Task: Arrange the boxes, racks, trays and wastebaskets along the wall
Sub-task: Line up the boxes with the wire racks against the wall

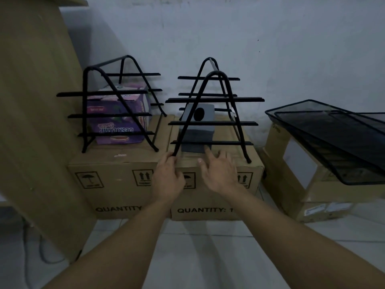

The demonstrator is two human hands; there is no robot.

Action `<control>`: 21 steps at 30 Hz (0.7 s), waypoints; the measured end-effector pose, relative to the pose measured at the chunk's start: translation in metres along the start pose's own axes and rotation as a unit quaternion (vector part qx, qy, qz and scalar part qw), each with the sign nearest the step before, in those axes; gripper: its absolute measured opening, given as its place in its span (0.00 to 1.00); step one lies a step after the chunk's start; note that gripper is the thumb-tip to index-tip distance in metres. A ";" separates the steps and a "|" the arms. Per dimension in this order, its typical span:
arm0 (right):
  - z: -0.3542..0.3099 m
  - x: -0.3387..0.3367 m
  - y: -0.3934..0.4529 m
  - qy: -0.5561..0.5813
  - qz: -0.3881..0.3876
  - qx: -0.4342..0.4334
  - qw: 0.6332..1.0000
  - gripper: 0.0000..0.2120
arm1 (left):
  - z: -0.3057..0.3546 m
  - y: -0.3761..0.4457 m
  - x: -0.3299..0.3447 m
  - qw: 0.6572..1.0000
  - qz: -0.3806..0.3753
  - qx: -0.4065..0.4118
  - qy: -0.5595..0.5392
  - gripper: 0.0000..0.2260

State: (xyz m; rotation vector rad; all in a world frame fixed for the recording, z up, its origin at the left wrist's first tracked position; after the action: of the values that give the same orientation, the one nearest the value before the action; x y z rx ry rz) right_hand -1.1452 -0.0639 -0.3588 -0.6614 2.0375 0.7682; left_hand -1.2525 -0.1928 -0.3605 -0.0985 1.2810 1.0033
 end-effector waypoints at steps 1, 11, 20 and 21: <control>0.002 0.000 0.003 0.001 -0.006 0.020 1.000 0.28 | 0.000 0.000 -0.001 1.000 -0.001 0.003 0.000 0.18; 0.008 0.018 0.013 -0.024 -0.043 0.040 0.998 0.31 | 0.001 0.000 -0.001 1.000 -0.010 0.007 -0.003 0.19; 0.007 -0.015 -0.007 0.085 0.019 0.000 0.996 0.25 | 0.015 -0.013 -0.019 0.999 0.044 0.017 -0.018 0.18; 0.005 -0.026 -0.012 0.083 0.044 -0.022 0.995 0.22 | 0.021 -0.014 -0.023 0.998 0.059 0.027 -0.012 0.18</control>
State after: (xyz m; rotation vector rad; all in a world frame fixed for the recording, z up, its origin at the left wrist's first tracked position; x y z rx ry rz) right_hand -1.1209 -0.0645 -0.3423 -0.6837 2.2180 0.8359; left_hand -1.2269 -0.2020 -0.3406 0.0313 1.3018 1.0674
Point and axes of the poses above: each hand's wrist, its own y-axis towards the middle knuckle, its own x-axis out of the palm, z = x × y, the point moved 8 cm from there along y, towards the middle knuckle, and after that the axes turned 12 degrees about y, right-handed, at the moved point
